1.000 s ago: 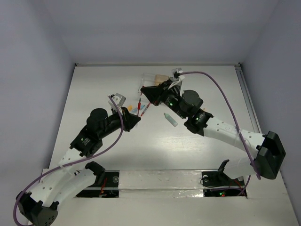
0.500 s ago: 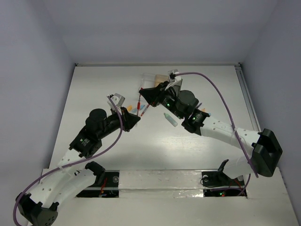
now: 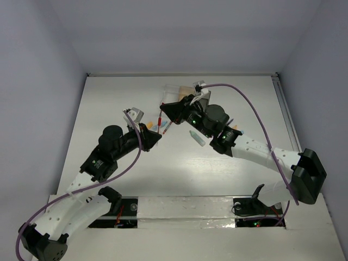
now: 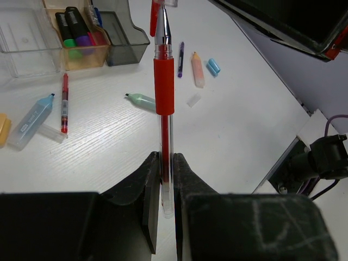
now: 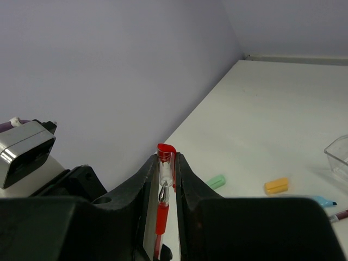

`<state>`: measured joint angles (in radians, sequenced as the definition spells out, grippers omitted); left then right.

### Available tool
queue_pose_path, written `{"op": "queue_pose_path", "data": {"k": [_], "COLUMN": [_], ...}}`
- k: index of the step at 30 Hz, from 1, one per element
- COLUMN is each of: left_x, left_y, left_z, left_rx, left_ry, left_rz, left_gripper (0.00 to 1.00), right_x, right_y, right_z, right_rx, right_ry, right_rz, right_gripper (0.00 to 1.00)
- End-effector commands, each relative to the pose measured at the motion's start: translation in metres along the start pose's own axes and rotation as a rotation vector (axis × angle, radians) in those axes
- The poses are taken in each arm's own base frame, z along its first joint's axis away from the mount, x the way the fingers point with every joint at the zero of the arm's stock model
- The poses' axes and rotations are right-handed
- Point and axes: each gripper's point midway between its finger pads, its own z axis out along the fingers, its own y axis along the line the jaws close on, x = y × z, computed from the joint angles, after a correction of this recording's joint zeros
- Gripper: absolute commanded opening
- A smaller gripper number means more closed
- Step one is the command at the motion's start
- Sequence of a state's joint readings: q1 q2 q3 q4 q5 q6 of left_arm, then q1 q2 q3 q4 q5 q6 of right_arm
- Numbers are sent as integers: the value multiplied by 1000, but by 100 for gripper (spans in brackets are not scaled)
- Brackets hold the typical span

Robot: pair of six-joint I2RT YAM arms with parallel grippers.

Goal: Sort the stationery into containers
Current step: Close the pen cap on the pen.

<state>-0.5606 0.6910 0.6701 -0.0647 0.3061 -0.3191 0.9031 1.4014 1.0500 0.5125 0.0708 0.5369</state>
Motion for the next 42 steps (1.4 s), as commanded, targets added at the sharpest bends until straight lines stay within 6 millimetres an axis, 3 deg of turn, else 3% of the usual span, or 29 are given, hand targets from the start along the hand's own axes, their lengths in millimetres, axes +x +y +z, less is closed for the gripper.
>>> {"op": "queue_pose_path", "data": {"k": [1,13,28,35,42], "left_x": [-28,-29,-32,-43,-49], "left_y": [-9,-9,-8,-14,-14], "left_z": [-4,-5,-7,-15,-16], "left_rx": [23,21,10,25,14], "left_ry": [-82,-86,-103,-153,-171], "left_rz": [29,30,34,51,50], "left_gripper": [0,0,0,0,0], "right_x": [-10,2,42,61,97], "right_y": [16,21,31,33,28], "right_z": [1,-1,-22,-26,-39], "right_rx": [-45,-63,-136,-153,-166], "right_ry": [-26,21,224,310,417], "right_rz": [-5,5,55,95,136], "right_gripper": [1,1,0,0,0]}}
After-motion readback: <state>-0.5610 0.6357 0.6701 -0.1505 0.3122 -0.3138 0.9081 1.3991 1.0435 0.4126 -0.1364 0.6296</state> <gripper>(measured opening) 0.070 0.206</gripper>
